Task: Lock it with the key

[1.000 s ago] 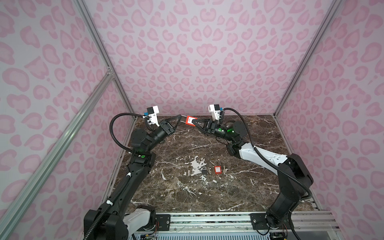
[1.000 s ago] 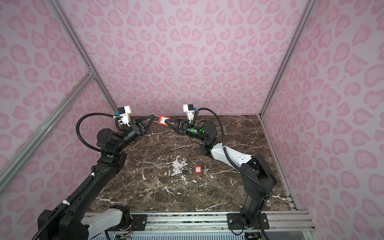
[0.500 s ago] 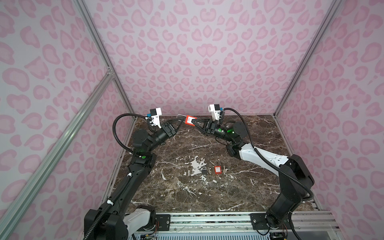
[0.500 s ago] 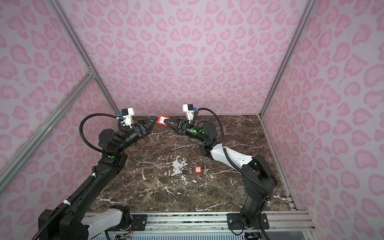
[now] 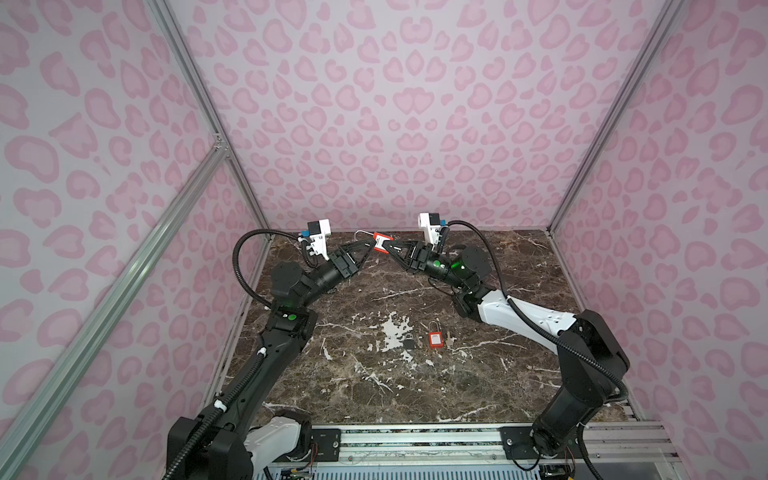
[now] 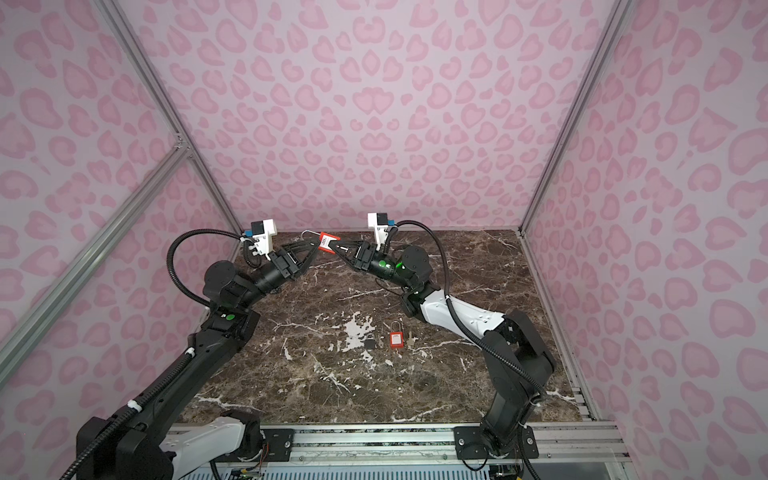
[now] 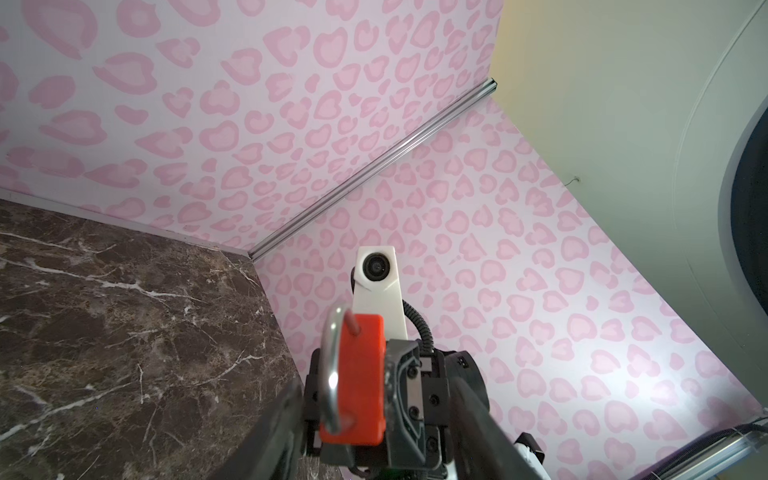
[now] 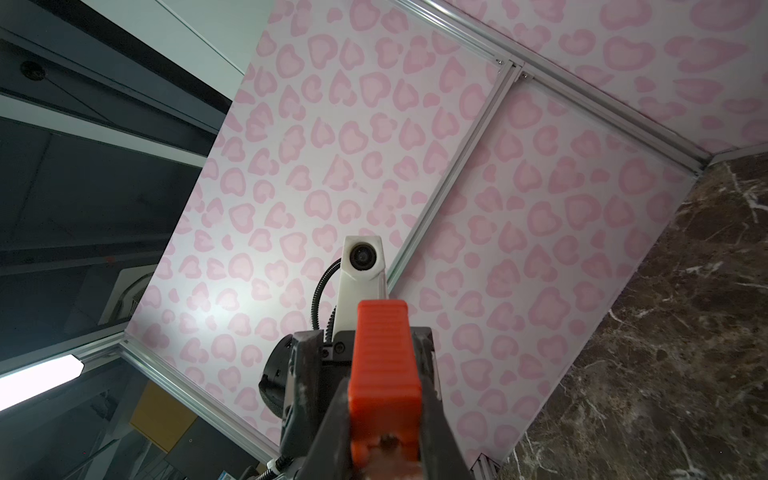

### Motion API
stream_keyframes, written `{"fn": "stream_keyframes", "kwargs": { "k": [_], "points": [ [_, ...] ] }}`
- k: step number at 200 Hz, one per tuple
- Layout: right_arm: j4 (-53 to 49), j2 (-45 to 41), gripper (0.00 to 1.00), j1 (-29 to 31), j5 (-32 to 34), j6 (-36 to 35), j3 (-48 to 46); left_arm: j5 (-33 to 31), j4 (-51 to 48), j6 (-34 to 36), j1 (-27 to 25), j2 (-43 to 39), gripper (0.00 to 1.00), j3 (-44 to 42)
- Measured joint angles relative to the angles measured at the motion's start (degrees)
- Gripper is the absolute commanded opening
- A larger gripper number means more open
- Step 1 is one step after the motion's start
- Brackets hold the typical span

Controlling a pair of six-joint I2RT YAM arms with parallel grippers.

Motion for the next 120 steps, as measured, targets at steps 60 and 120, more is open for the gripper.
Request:
{"fn": "stream_keyframes", "kwargs": {
  "k": [60, 120],
  "points": [
    [-2.80, -1.09, 0.09, 1.03, 1.36, -3.39, -0.13, -1.40, -0.17, 0.04, -1.07, 0.85, 0.30, 0.00],
    [0.46, 0.66, 0.12, 1.42, 1.25, -0.70, 0.26, -2.38, -0.33, 0.42, -1.36, 1.03, 0.10, 0.02]
  ]
}}
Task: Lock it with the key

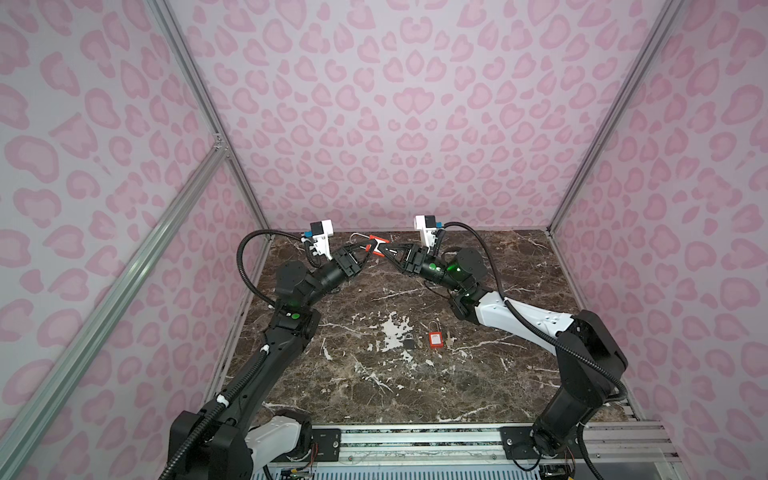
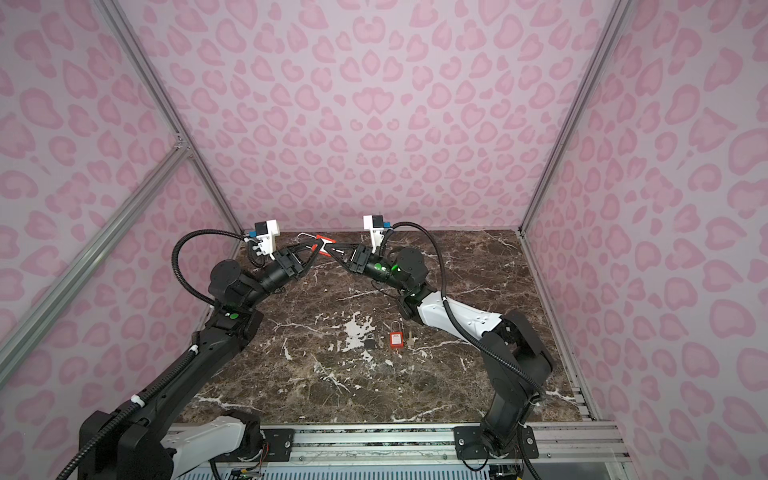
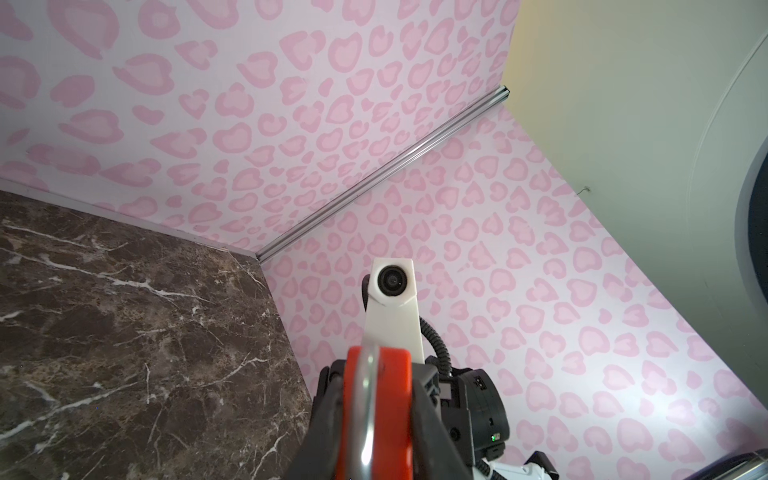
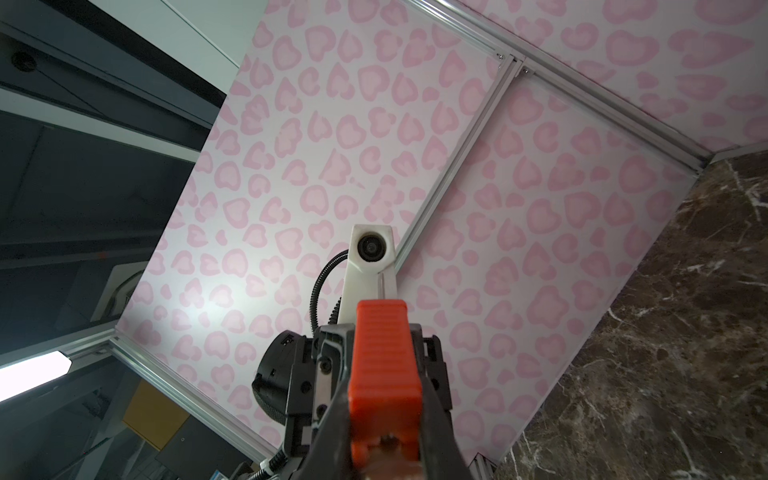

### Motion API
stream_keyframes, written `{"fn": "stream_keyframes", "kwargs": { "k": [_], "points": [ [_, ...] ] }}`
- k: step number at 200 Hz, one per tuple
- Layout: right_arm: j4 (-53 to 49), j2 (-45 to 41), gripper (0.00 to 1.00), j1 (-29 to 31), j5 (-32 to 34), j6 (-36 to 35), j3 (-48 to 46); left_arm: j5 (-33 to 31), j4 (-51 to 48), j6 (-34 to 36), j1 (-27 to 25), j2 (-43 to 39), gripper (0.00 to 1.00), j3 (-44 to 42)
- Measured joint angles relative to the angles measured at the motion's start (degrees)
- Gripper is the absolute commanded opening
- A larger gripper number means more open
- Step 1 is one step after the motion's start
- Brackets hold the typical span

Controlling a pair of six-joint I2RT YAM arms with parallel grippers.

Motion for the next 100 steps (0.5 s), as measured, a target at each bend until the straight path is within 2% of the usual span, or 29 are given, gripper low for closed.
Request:
{"fn": "stream_keyframes", "kwargs": {
  "k": [6, 14, 32, 41, 63, 100],
  "points": [
    [0.20, 0.02, 0.17, 0.02, 0.02, 0.17, 0.00, 0.00, 0.11, -0.09, 0.02, 0.00, 0.07, 0.00],
    [0.44, 0.02, 0.31, 0.00, 0.00, 0.42, 0.00, 0.04, 0.33, -0.46, 0.02, -0.02, 0.04, 0.02],
    [0.42, 0.00, 0.50, 0.02, -0.02, 0.31, 0.00, 0.17, 0.28, -0.37, -0.07, -0.02, 0.04, 0.04],
    [0.35, -0.11, 0.56, -0.04, 0.00, 0.09, -0.17, 0.55, 0.26, -0.24, -0.11, -0.02, 0.04, 0.04],
    [0.42, -1.22, 0.61, -0.72, 0.07, 0.20, -1.79, 0.61, 0.35, -0.24, -0.02, -0.02, 0.04, 0.57],
    [1.29, -2.73, 0.62, -2.43, 0.44, 1.11, -4.46, 0.61, 0.63, -0.46, 0.07, 0.33, 0.04, 1.68]
  ]
}}
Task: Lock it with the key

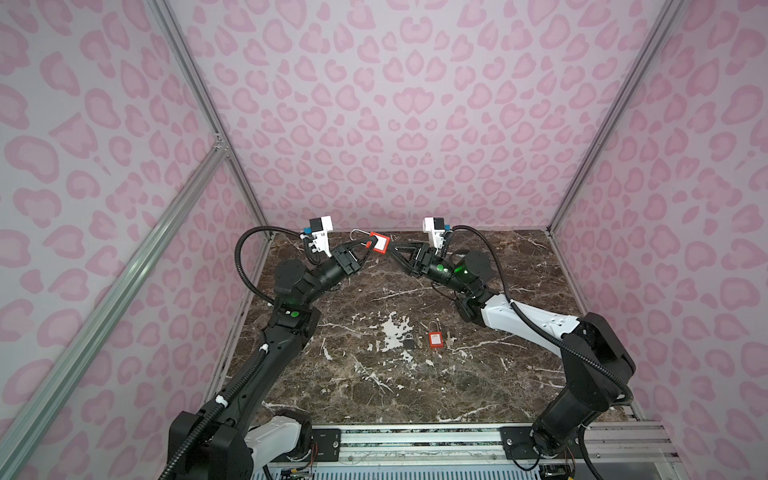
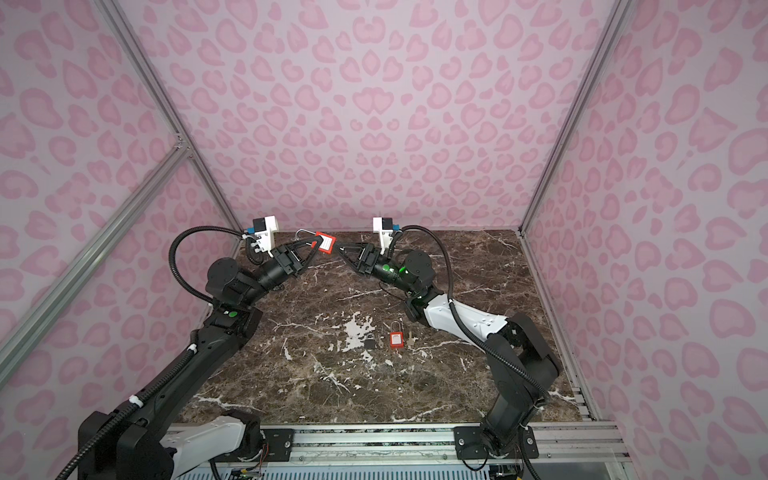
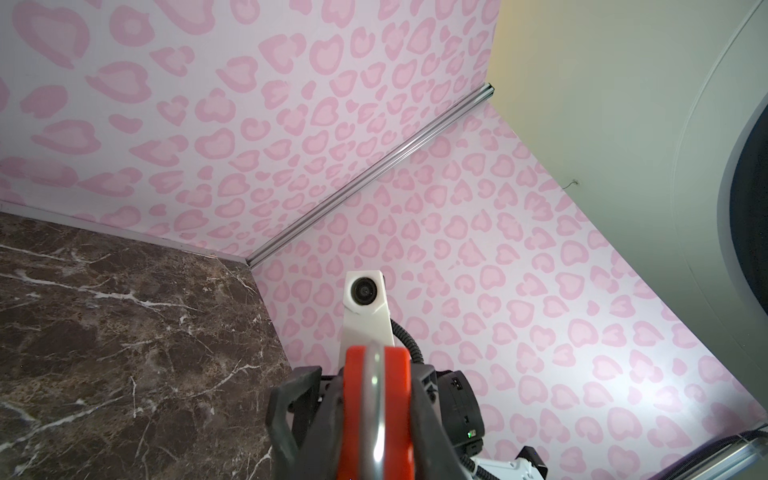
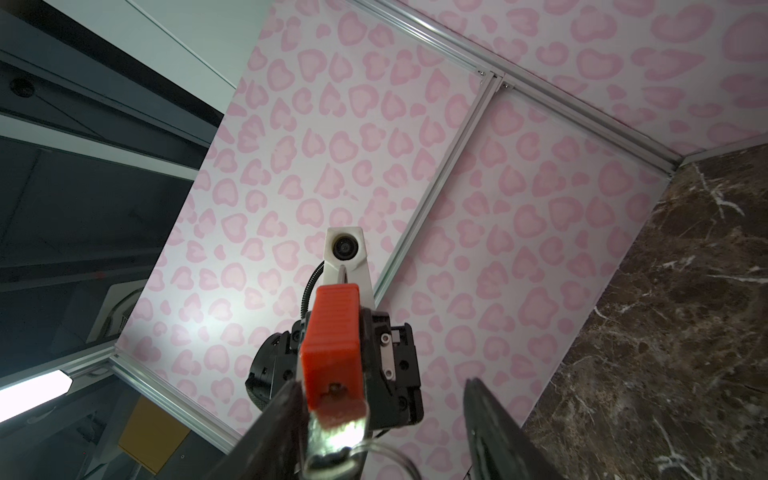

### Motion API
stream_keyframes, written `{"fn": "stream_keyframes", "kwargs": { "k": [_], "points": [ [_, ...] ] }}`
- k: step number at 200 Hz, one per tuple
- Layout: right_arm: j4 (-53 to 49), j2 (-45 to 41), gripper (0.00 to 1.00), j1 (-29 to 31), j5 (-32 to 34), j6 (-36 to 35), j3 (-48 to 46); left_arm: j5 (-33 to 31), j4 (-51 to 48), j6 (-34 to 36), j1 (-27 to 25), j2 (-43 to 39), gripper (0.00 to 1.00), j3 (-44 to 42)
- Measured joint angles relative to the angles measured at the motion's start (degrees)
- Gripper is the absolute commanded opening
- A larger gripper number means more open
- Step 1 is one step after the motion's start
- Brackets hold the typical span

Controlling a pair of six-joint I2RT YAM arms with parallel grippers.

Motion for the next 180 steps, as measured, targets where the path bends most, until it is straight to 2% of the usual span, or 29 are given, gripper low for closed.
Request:
{"fn": "stream_keyframes", "kwargs": {
  "k": [47, 105, 180],
  "points": [
    [1.40, -0.50, 0.57, -0.85, -0.13, 1.42, -1.33, 0.00, -0.11, 0.00, 0.00, 0.02, 0.04, 0.07],
    [3.89, -0.07, 0.44, -0.59, -0.46, 2.71, -1.75, -0.02, -0.59, 0.04, 0.09, 0.02, 0.04, 0.07],
    [3.72, 0.28, 0.36, 0.26, -0.87, 3.39, -1.84, -0.15, -0.37, 0.02, 0.11, 0.09, 0.04, 0.07]
  ]
}}
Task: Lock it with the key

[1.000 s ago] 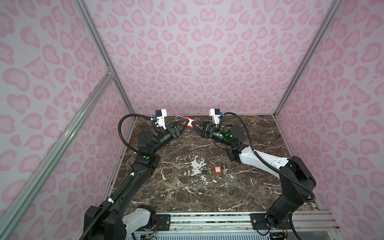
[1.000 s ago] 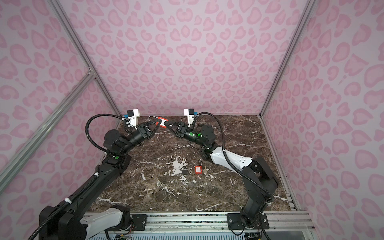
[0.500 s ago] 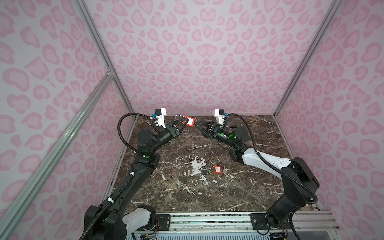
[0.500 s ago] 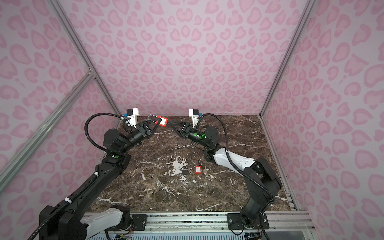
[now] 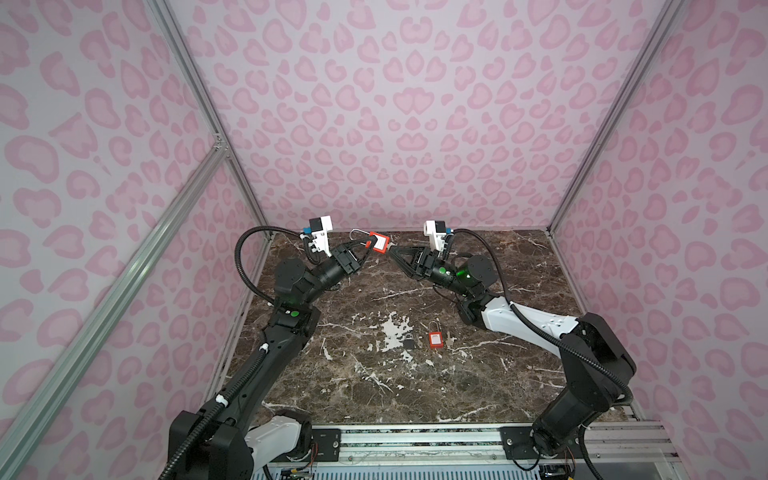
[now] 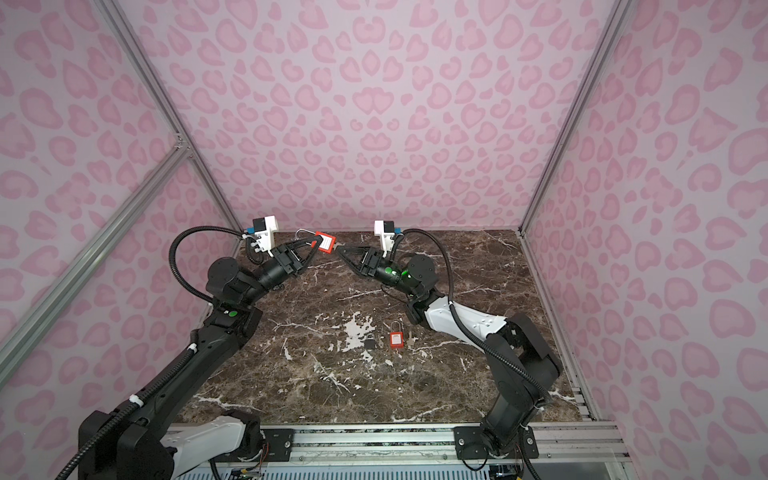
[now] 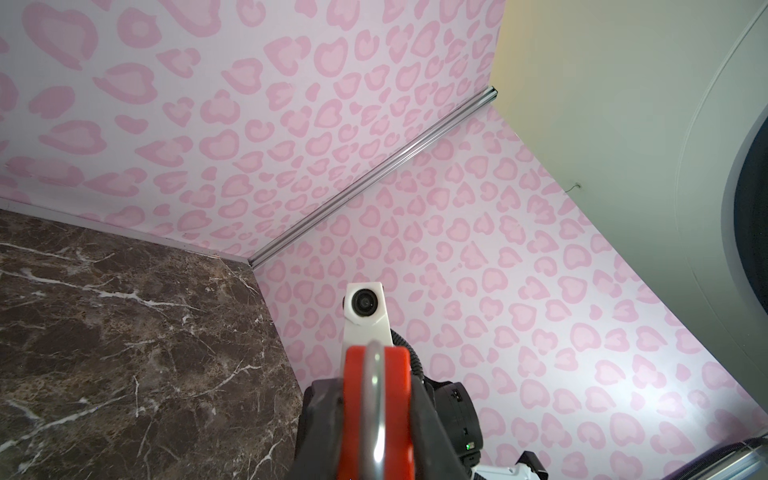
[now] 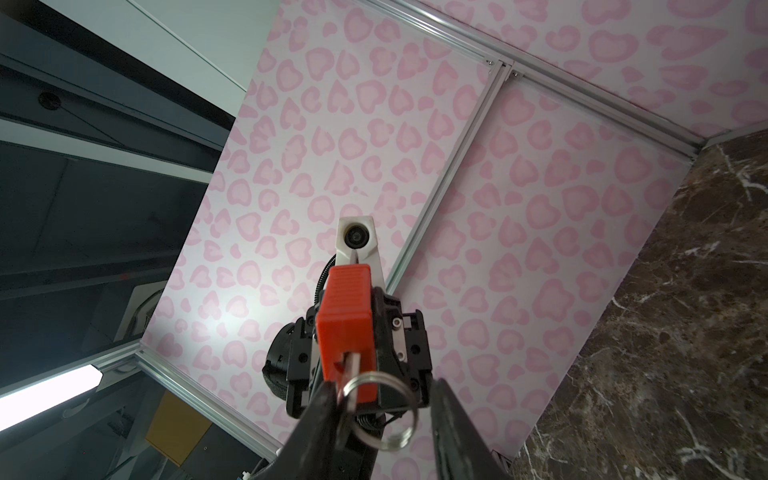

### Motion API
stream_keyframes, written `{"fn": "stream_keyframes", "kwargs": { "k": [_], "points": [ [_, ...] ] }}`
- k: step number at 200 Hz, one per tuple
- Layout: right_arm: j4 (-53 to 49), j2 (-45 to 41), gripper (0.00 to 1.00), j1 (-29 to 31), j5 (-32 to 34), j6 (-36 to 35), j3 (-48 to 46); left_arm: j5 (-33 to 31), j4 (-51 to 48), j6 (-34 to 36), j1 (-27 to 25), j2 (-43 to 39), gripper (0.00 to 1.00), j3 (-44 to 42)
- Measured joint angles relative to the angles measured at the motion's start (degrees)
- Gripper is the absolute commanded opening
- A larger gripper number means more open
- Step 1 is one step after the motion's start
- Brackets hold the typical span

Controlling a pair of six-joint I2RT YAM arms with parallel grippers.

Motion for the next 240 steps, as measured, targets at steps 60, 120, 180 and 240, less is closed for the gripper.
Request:
{"fn": "stream_keyframes", "kwargs": {
  "k": [60, 120, 180, 240],
  "points": [
    [0.28, 0.00, 0.22, 0.04, 0.00, 0.00, -0.24, -0.07, -0.70, 0.02, 0.07, 0.00, 0.04, 0.00],
    [0.04, -0.17, 0.09, 0.11, 0.02, -0.28, 0.24, -0.28, -0.87, 0.04, 0.15, -0.02, 0.04, -0.02],
    [1.18, -0.17, 0.00, 0.15, 0.02, -0.26, 0.24, -0.35, -1.14, -0.02, 0.15, -0.09, 0.04, -0.02],
    [1.77, -0.13, 0.00, 0.07, -0.98, -0.22, -0.46, -0.85, -1.38, -0.02, 1.01, -1.86, 0.04, -1.53]
  ]
}}
